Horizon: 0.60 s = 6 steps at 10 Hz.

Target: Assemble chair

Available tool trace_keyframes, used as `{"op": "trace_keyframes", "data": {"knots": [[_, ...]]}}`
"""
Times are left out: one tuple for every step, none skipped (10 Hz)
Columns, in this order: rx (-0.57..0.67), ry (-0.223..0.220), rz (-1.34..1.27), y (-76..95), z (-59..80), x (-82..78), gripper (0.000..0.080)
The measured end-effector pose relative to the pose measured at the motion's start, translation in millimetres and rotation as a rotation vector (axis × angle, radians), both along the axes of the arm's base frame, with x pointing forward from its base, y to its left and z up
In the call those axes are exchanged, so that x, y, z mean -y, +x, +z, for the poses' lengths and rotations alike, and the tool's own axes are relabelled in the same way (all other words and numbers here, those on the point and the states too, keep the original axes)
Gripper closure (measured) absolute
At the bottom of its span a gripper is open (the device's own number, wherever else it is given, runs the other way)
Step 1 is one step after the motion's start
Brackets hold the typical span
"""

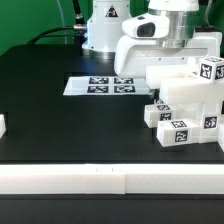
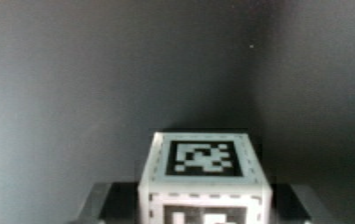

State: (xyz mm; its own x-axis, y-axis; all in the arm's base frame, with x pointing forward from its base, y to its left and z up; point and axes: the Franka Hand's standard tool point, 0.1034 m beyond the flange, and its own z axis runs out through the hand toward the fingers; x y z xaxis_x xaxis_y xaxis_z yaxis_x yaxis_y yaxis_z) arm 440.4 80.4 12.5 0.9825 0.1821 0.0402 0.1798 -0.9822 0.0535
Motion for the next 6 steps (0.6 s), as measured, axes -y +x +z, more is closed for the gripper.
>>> {"op": "trace_keyframes", "data": {"knots": [[0.000, 0.000, -0.001, 0.3, 0.5, 0.8, 0.0514], [0.003, 0.002, -0.006, 1.7, 2.6, 2.9, 0.0514], [0.007, 0.004, -0.012, 2.6, 5.6, 4.9, 0.0514], [0.011, 0.007, -0.018, 2.4, 11.0, 7.0, 0.0514], [0.014, 0.011, -0.025, 1.7, 17.6, 9.5, 0.0514], [0.010, 0.019, -0.032, 1.5, 25.7, 10.2, 0.0514]]}}
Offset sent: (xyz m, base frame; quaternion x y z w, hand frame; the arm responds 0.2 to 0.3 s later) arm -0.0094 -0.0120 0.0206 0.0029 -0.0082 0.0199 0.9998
